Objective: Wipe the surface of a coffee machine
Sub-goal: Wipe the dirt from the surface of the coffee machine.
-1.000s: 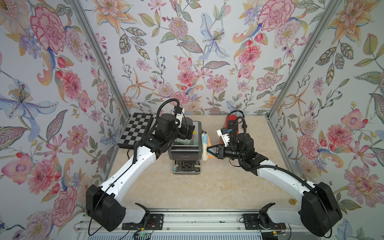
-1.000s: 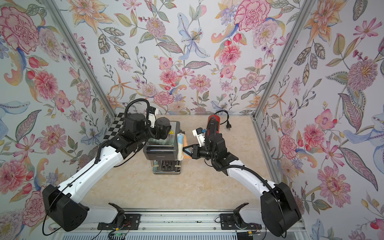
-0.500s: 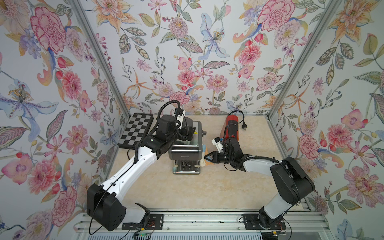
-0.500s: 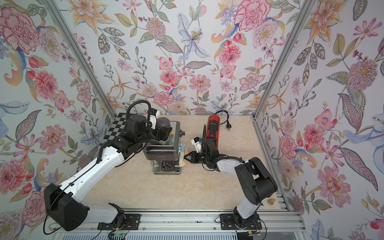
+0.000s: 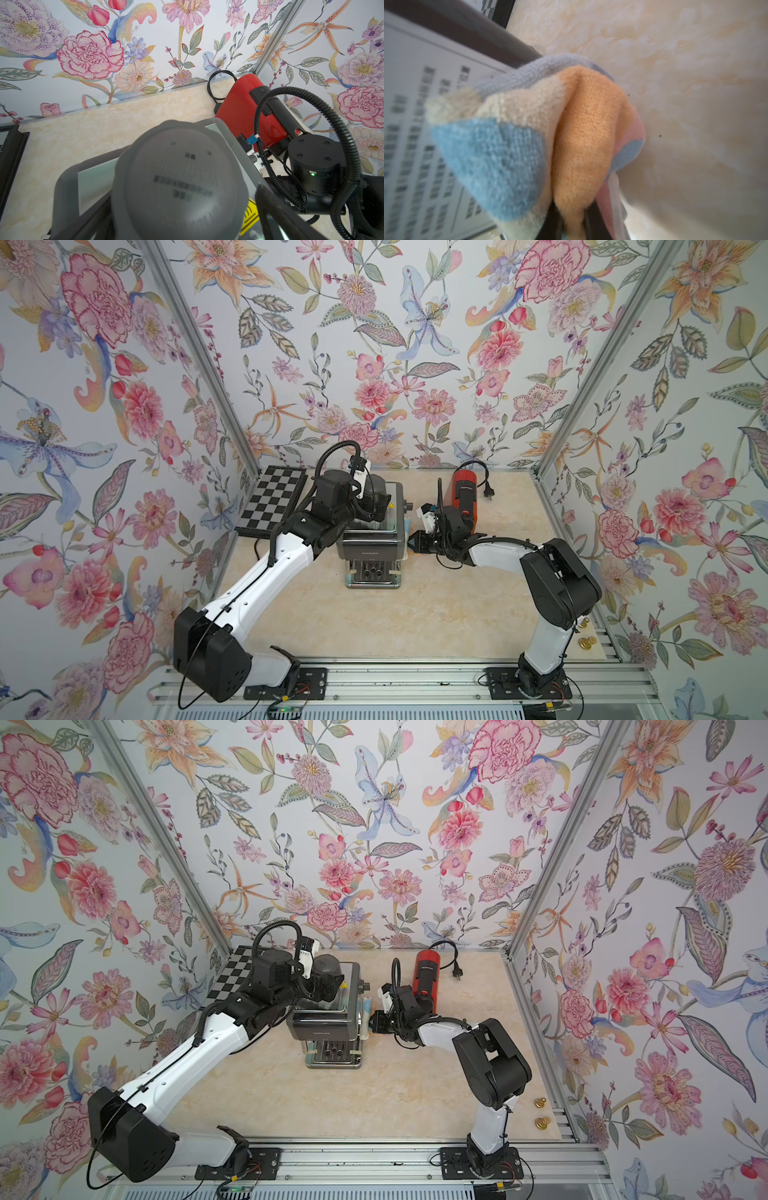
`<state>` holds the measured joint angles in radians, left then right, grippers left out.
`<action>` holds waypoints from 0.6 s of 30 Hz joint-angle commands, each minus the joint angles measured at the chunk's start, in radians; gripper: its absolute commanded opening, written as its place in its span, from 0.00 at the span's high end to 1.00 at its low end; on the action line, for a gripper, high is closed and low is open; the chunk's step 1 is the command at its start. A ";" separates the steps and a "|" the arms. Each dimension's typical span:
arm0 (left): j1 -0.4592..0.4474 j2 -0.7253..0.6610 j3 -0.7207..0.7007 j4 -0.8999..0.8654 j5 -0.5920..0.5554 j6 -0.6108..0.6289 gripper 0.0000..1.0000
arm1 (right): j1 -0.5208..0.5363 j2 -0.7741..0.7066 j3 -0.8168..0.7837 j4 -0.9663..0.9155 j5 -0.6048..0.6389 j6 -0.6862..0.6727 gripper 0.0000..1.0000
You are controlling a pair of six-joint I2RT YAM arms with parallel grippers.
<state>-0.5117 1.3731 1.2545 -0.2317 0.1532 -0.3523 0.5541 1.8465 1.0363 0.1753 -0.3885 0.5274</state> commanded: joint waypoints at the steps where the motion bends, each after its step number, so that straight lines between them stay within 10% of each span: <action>1: -0.010 -0.022 -0.036 -0.012 0.026 -0.008 0.01 | 0.000 0.037 0.075 0.004 0.045 -0.012 1.00; 18: -0.010 -0.009 -0.042 0.002 0.037 -0.014 0.01 | 0.004 -0.096 0.125 0.030 -0.007 -0.015 1.00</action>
<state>-0.5117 1.3602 1.2308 -0.2050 0.1535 -0.3523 0.5301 1.8664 1.1606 0.1253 -0.3538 0.5152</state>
